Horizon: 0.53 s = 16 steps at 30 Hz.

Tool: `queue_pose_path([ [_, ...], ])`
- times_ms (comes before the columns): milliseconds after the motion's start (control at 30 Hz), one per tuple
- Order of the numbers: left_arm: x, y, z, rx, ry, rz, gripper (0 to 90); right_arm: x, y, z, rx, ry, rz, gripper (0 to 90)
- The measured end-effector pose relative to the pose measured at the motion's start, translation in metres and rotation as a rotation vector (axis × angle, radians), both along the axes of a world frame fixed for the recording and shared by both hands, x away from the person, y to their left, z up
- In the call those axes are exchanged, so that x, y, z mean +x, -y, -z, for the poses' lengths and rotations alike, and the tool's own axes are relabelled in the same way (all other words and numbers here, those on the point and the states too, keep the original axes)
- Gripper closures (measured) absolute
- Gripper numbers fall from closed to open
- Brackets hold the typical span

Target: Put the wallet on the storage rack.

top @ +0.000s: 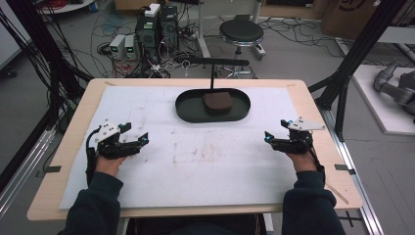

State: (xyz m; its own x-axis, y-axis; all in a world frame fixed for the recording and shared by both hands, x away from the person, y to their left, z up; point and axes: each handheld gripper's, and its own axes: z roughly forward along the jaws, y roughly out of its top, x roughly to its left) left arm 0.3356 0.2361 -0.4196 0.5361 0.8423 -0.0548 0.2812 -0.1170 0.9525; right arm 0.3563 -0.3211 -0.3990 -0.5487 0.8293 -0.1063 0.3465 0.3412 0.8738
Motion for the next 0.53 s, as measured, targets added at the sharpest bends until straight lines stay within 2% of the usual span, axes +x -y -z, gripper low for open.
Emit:
queue_pose_path([
  [233,0.0021,0.0018,0.0009,-0.004,-0.006,0.002,19.9,-0.0035,0.0003,-0.0005,-0.011,0.002,0.009,21.6],
  [533,0.0048,0.0031,0.0029,-0.001,-0.018,-0.001,19.9,-0.0012,0.0041,0.0008,0.0,-0.001,0.023,21.6],
])
